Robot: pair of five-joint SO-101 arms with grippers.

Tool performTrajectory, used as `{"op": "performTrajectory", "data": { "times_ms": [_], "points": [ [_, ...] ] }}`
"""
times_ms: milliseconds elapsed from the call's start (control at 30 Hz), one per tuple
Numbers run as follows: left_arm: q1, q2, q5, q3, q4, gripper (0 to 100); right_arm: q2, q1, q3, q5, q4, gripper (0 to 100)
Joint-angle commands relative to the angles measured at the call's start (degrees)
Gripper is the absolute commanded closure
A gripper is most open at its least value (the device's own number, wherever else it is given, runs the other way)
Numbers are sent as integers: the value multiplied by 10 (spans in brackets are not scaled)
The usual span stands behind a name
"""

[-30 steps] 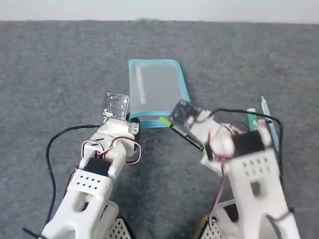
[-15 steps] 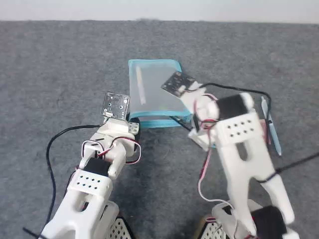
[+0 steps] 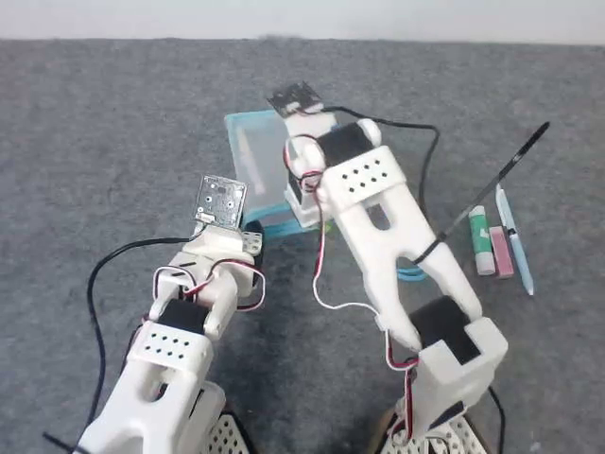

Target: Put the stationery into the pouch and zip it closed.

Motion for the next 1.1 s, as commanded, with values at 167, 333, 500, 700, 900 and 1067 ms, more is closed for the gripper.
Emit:
{"op": "performTrajectory", "data": {
  "times_ms": [167, 333, 500, 700, 900, 1067],
  "points": [
    [1, -1, -11, -2, -26, 988, -12, -41, -101, 27, 7, 745],
    [0, -1, -11, -2, -26, 988, -76, -22, -100, 73, 49, 745],
    [0, -1, -11, -2, -26, 988, -155, 46, -60, 150, 121, 745],
    [0, -1, -11, -2, -25, 988, -216, 256, 115, 249, 97, 746],
    [0, -1, -11, -1, -24, 988, -219, 483, 238, 428, -18, 746],
    [0, -1, -11, 3, -25, 988, -155, 597, 281, 557, -120, 746]
  ]
}}
